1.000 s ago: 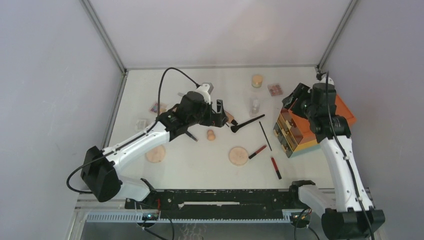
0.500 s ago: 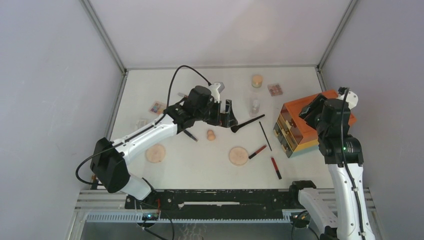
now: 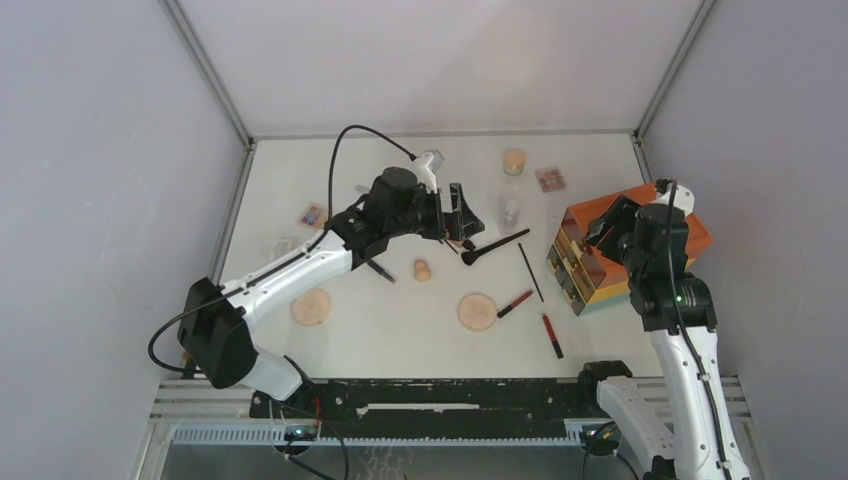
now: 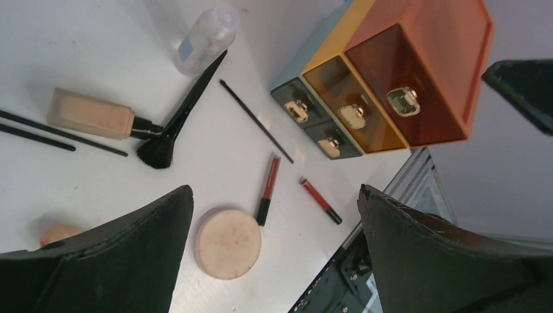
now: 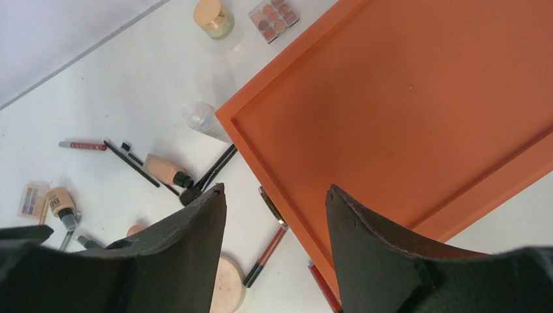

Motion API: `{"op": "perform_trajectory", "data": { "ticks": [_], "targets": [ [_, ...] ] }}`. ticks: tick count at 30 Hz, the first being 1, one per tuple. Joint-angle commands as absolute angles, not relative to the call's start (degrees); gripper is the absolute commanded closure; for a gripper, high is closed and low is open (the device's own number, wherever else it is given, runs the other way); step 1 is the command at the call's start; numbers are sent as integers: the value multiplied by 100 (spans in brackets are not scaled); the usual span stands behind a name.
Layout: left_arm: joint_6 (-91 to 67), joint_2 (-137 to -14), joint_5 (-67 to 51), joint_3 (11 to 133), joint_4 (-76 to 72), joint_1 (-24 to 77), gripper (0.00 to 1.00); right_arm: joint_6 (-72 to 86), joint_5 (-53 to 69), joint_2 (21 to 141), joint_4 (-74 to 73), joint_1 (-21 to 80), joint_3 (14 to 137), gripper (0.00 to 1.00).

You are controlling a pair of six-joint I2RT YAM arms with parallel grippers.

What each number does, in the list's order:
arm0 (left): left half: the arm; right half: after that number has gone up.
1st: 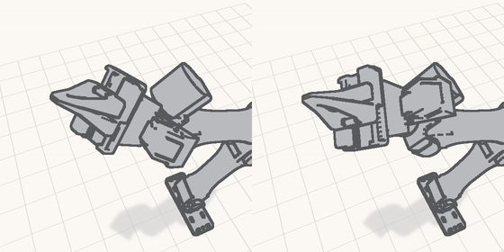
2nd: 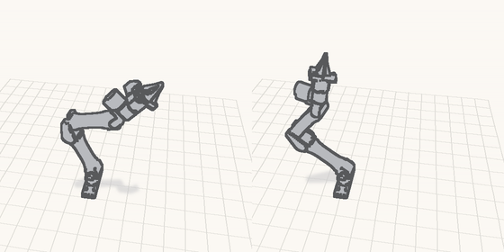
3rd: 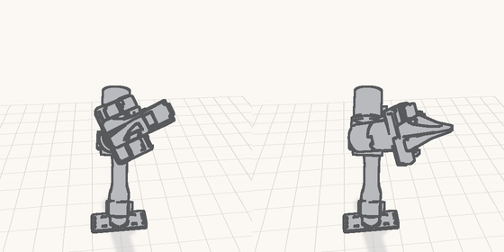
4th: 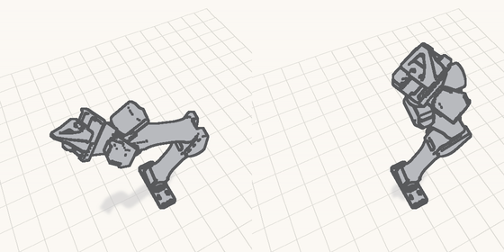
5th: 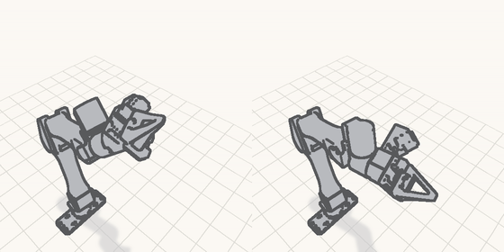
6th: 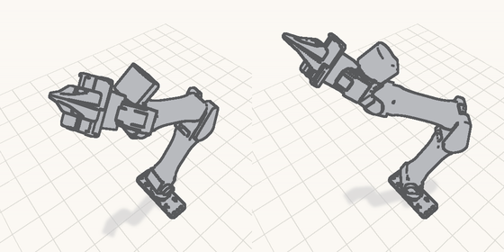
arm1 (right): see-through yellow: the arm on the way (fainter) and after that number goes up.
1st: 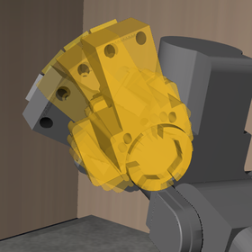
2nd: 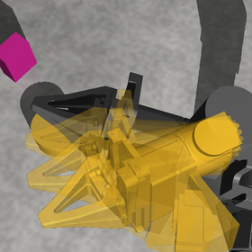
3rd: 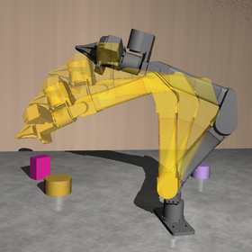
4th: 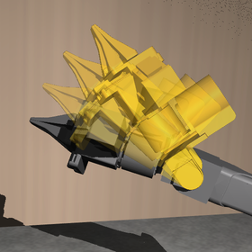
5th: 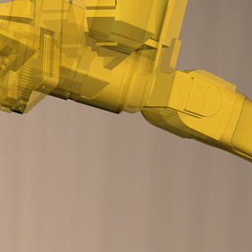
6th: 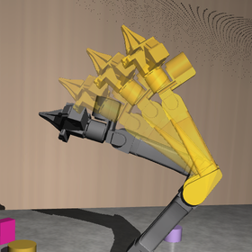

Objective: Organize the makeup
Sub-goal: Open the drawer in the storage box.

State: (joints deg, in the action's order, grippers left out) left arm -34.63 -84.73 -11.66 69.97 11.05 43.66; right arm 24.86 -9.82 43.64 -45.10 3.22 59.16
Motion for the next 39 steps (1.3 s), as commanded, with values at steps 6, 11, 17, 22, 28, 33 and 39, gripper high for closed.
{"op": "perform_trajectory", "data": {
  "ticks": [6,11,17,22,28,33,39],
  "targets": [
    [-3888,-8163,-963,6412,-260,4499,0,2122,-823,4020,-3999,457,5730,33],
    [-4125,-8824,-1797,7046,-306,4524,5,2135,-863,4023,-3969,468,5646,32],
    [-5056,-9962,-2380,7670,-1829,4901,15,2258,-743,4176,-4270,404,5914,33],
    [-5360,-10658,-2581,8371,-2124,5255,14,2253,-974,3940,-4335,270,5928,32],
    [-6145,-11393,-2898,8823,-2772,5322,18,2257,-945,3815,-4293,198,5932,32],
    [-6523,-11914,-3172,9242,-2792,5350,23,2333,-1005,3668,-4262,180,5926,32],
    [-6863,-12236,-3394,9404,-2903,5396,24,2346,-1003,3655,-4236,171,5933,32]
  ]
}}
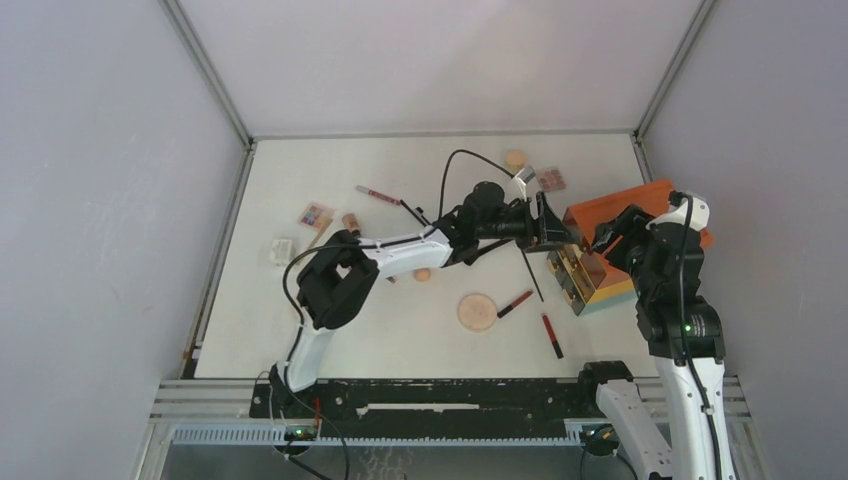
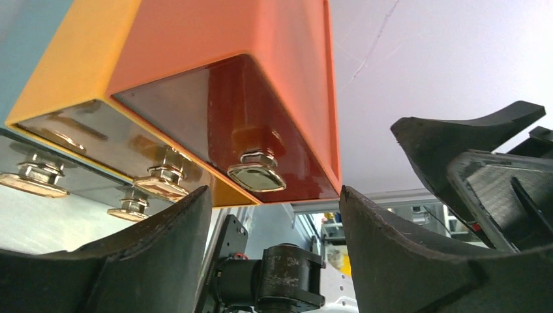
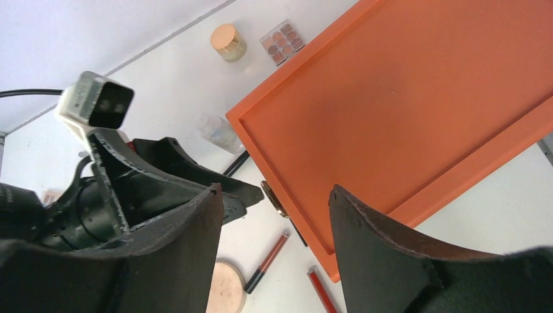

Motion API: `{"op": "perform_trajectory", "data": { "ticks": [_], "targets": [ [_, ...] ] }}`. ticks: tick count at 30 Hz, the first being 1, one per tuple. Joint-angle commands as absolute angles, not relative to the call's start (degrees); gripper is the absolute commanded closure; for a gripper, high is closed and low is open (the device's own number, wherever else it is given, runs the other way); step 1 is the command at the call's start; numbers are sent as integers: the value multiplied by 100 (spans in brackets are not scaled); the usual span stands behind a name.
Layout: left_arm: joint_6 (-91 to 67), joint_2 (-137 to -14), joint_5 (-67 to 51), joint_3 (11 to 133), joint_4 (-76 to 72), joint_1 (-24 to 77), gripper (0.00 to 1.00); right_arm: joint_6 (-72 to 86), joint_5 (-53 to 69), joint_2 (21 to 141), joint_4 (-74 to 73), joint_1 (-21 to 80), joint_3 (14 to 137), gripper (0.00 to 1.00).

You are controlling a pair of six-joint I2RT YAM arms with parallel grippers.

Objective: Organize the makeup
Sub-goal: Open the drawer in the storage box.

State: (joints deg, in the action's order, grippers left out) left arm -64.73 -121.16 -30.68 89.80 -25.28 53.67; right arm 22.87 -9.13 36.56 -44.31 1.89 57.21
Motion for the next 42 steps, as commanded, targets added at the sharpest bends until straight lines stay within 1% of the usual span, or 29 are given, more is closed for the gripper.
{"op": "perform_trajectory", "data": {
  "ticks": [1,5,9,21,22,26,30,35,38,42],
  "targets": [
    [-6905,-12284,-3407,9450,-2906,5396,24,2366,-1016,3663,-4244,174,5926,32],
    [-7024,-12450,-3461,9668,-2884,5396,30,2393,-977,3659,-4260,167,5932,32],
    [-7069,-12606,-3532,9764,-2842,5396,32,2395,-982,3614,-4262,160,5933,32],
    [-7249,-12893,-3645,10081,-2909,5396,41,2401,-923,3618,-4265,152,5932,32],
    [-7258,-12900,-3648,10099,-2914,5404,44,2402,-924,3615,-4270,151,5930,32],
    [-7293,-12988,-3668,10288,-2845,5405,50,2385,-879,3619,-4263,152,5932,32],
    [-7205,-13065,-3701,10443,-2641,5401,58,2383,-865,3637,-4292,156,5930,32],
    [-6759,-12515,-3647,9961,-2404,5351,73,2356,-906,3634,-4315,141,5925,32],
    [-6290,-11988,-3552,9329,-2161,5273,74,2377,-921,3667,-4336,146,5924,32],
    [-6128,-11439,-3669,8489,-2398,5127,74,2406,-908,3696,-4286,138,5863,32]
  ]
}}
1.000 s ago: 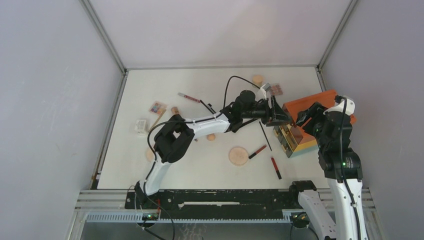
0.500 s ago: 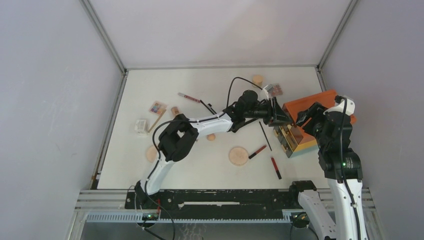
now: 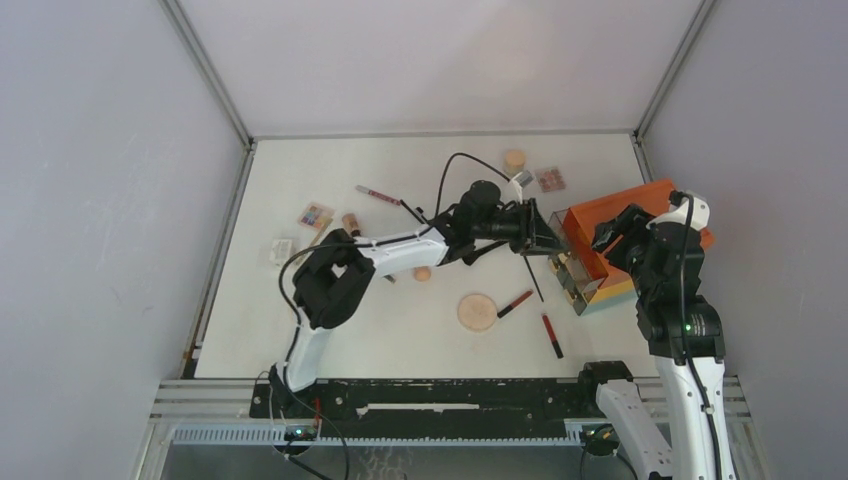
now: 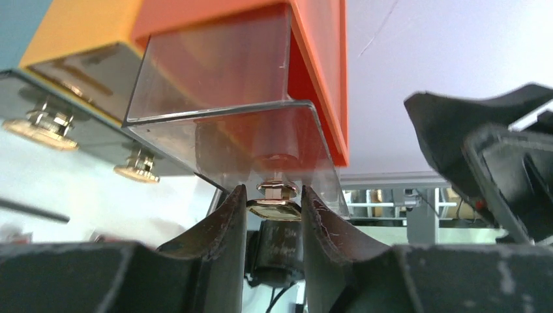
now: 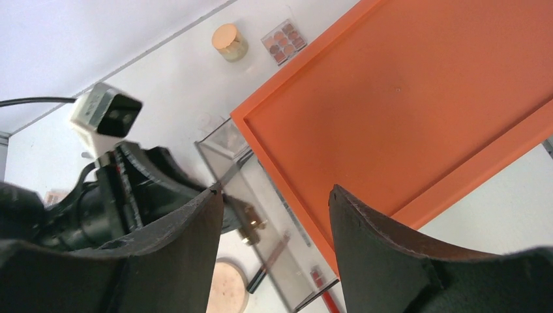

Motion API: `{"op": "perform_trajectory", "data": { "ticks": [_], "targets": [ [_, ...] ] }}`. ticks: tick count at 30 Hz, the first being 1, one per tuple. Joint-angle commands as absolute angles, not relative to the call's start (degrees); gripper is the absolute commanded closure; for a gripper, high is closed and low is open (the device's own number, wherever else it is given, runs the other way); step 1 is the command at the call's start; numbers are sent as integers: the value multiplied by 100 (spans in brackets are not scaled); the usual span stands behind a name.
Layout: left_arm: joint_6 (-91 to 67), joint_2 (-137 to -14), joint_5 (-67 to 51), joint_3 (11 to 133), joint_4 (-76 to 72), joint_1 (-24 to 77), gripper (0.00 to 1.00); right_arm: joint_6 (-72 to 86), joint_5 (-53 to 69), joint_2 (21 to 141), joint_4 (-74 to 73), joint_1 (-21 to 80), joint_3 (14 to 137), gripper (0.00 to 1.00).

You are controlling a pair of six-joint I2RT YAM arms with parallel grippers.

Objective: Organize the makeup
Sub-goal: Open the drawer in the storage box.

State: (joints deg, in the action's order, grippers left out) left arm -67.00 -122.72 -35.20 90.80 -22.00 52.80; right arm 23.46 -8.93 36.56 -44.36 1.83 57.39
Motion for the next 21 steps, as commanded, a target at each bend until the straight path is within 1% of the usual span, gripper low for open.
{"op": "perform_trajectory", "data": {
  "ticks": [1,6,11,14,15,17,18,19,21],
  "targets": [
    [-6112,-11342,-3723,8297,-2474,5102,73,2408,-899,3695,-4258,137,5848,32],
    [-5786,-10754,-3874,7396,-2478,5067,72,2424,-913,3774,-4226,135,5818,32],
    [-5343,-10294,-3828,6938,-2148,5067,70,2448,-870,3842,-4174,133,5810,32],
    [-5185,-10209,-3771,6927,-1983,5067,65,2490,-807,3878,-4109,133,5810,32],
    [-5164,-10223,-3771,6948,-1945,5063,60,2513,-775,3891,-4091,134,5810,32],
    [-5112,-10274,-3789,7016,-1811,5063,41,2526,-688,3889,-4059,135,5810,32],
    [-5062,-10290,-3790,7073,-1704,5063,33,2515,-647,3877,-4041,138,5810,32],
    [-4972,-10276,-3770,7121,-1558,5057,27,2512,-628,3861,-4023,139,5810,32],
    [-4722,-10162,-3621,7162,-1217,5038,20,2514,-614,3791,-4005,140,5810,32]
  ]
}}
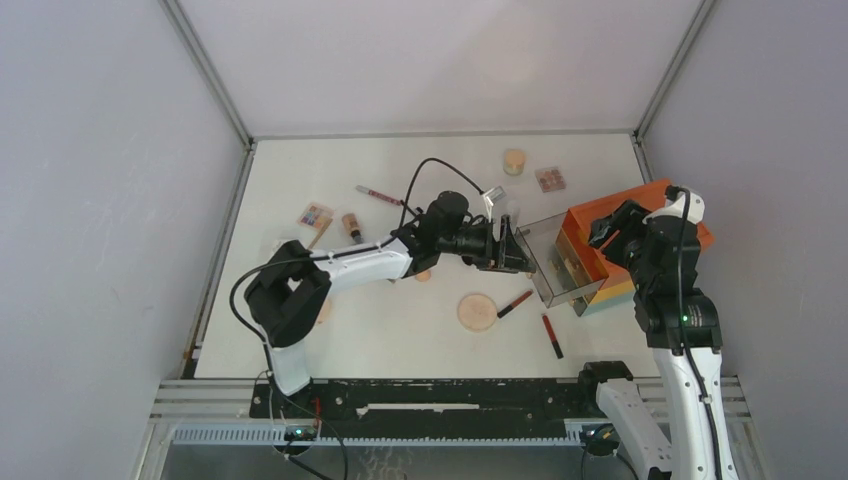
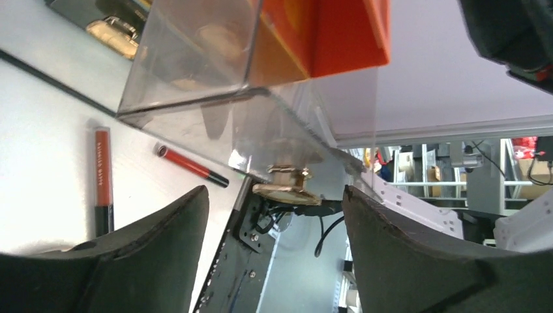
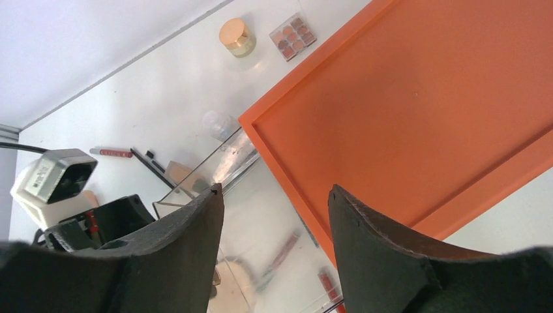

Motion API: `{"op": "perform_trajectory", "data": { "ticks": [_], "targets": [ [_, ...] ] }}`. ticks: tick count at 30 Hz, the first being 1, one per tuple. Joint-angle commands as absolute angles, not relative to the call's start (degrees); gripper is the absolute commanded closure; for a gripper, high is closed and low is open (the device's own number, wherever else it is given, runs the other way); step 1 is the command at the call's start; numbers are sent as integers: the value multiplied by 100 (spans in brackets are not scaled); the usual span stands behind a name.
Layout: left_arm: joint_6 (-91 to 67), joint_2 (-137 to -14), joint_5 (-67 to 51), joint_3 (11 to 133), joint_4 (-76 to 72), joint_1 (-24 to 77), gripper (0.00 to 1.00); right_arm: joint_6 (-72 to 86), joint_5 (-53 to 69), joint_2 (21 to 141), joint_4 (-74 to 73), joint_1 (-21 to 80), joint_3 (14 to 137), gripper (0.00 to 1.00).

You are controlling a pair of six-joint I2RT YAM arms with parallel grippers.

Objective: Organize the makeup
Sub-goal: Open the drawer in the storage box.

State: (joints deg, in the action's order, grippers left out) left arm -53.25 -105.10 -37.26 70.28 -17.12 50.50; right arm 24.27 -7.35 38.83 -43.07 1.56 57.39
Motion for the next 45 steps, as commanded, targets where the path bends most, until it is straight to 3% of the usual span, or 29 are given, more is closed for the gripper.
{"op": "perform_trajectory", "data": {
  "ticks": [1,8,13,17,19,21,26,29,33,39,45],
  "targets": [
    [-4554,-10058,-3505,7167,-924,5010,18,2512,-595,3768,-3985,137,5817,32],
    [-3574,-8790,-2334,6845,317,4582,14,2256,-501,4232,-4490,276,6195,38],
    [-3212,-8147,-1738,6646,748,4224,12,2139,-1476,5242,-5336,888,7016,52],
    [-3270,-8141,-1906,6539,781,3934,12,2473,-617,5531,-5318,981,7040,65],
    [-3262,-8072,-1897,6478,776,3880,12,2657,-932,5668,-5527,1077,7183,67],
    [-3237,-8034,-1808,6416,765,3868,12,2836,-1630,5497,-5691,1089,7179,64],
    [-3207,-8025,-1847,6344,817,3859,11,2986,-2380,4790,-5822,223,7213,36],
    [-3162,-8013,-1881,6369,828,3858,11,2960,-2507,4741,-6177,-221,7211,28],
    [-3121,-8033,-1906,6449,852,3854,11,3100,-2555,4691,-6347,-658,7087,27],
    [-3104,-8021,-1934,6443,853,3850,11,3057,-1266,4900,-6086,-1900,6779,29],
    [-3012,-7968,-1952,6459,986,3854,11,3238,-642,4937,-5472,-2337,6199,48]
  ]
}}
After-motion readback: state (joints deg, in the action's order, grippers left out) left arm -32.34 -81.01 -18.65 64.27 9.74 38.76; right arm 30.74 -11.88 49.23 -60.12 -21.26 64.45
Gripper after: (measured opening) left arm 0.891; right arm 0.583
